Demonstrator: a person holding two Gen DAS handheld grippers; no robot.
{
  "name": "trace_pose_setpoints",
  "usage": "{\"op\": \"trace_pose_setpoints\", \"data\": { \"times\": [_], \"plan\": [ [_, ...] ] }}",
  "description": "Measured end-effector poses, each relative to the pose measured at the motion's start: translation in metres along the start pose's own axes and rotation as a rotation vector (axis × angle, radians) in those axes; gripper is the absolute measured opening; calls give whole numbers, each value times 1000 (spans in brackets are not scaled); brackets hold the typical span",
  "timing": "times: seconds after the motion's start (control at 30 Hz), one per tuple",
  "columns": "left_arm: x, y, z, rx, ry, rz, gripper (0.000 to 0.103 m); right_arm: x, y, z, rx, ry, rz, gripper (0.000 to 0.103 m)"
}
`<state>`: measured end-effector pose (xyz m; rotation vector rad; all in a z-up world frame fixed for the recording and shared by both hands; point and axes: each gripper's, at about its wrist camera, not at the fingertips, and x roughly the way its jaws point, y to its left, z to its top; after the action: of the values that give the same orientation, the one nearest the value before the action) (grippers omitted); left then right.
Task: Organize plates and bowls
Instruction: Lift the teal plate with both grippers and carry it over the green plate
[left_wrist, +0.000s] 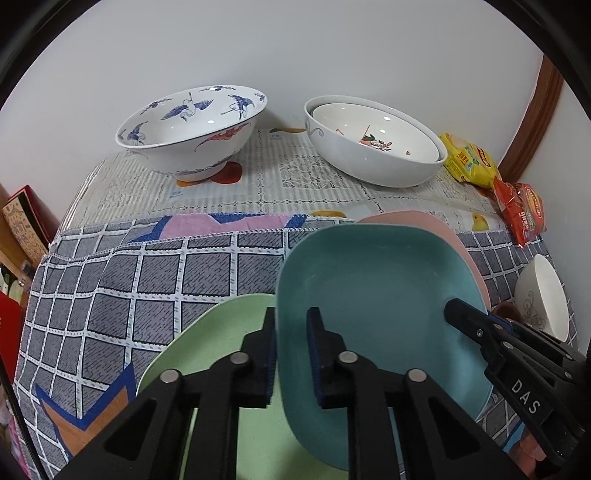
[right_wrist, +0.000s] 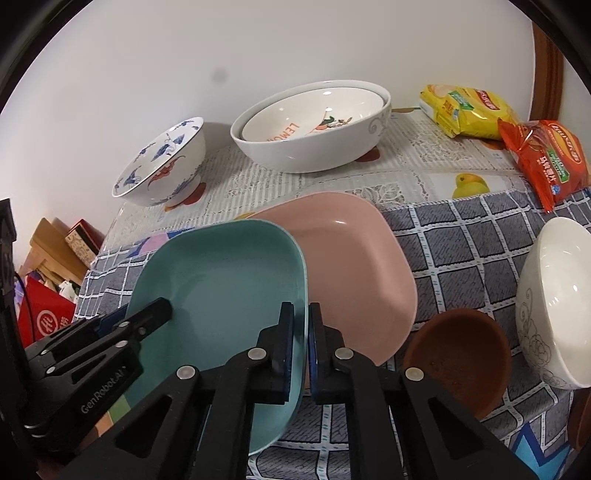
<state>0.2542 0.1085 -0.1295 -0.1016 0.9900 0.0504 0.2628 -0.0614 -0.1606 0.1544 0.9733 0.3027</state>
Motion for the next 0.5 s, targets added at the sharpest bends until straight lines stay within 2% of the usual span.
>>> {"op": "trace_pose_setpoints", "data": {
  "times": [0.5],
  "plan": [
    [-43,-4,-6,-8,-50,-17,11,-38,5,-4,25,-40,20,6]
  ]
}}
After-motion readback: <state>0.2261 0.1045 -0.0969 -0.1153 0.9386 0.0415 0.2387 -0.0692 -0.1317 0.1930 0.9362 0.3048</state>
